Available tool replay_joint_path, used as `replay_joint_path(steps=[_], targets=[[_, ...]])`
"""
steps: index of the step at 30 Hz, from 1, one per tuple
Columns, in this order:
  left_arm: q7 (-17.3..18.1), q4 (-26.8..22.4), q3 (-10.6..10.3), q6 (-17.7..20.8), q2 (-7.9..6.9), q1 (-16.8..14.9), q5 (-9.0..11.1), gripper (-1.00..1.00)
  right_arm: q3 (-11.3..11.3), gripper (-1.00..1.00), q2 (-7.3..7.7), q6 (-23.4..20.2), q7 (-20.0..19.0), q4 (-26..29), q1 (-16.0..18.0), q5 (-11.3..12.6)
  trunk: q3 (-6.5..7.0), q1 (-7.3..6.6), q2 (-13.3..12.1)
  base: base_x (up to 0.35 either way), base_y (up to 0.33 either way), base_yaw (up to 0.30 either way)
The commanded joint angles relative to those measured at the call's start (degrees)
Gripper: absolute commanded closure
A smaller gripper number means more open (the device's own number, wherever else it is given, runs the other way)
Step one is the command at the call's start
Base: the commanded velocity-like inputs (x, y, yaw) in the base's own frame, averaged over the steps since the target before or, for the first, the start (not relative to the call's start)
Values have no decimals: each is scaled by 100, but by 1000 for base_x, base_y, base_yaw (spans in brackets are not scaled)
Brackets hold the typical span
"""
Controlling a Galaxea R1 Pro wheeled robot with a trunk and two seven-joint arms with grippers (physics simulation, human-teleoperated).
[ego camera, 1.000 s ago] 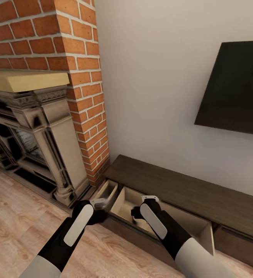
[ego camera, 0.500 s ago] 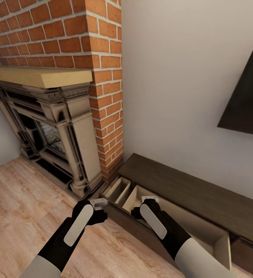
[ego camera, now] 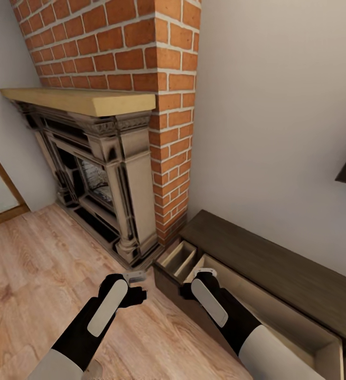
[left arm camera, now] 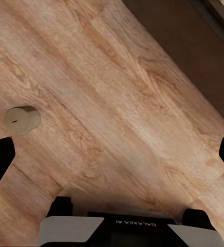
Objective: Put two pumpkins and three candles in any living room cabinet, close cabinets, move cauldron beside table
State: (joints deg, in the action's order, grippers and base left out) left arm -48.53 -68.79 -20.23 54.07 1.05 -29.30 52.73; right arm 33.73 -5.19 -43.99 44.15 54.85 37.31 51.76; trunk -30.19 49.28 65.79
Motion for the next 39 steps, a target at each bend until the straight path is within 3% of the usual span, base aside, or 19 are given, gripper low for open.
replay_joint_path(steps=[1,39], targets=[[-60,-4,-7,7,0,-6,54,-100,11,-100,5,-6,59,8,5,54,-10,0,4,0,0,267],[-60,-2,-7,7,-8,-6,97,-100,20,-100,-9,5,59,-1,4,36,-138,0,4,-3,0,267]])
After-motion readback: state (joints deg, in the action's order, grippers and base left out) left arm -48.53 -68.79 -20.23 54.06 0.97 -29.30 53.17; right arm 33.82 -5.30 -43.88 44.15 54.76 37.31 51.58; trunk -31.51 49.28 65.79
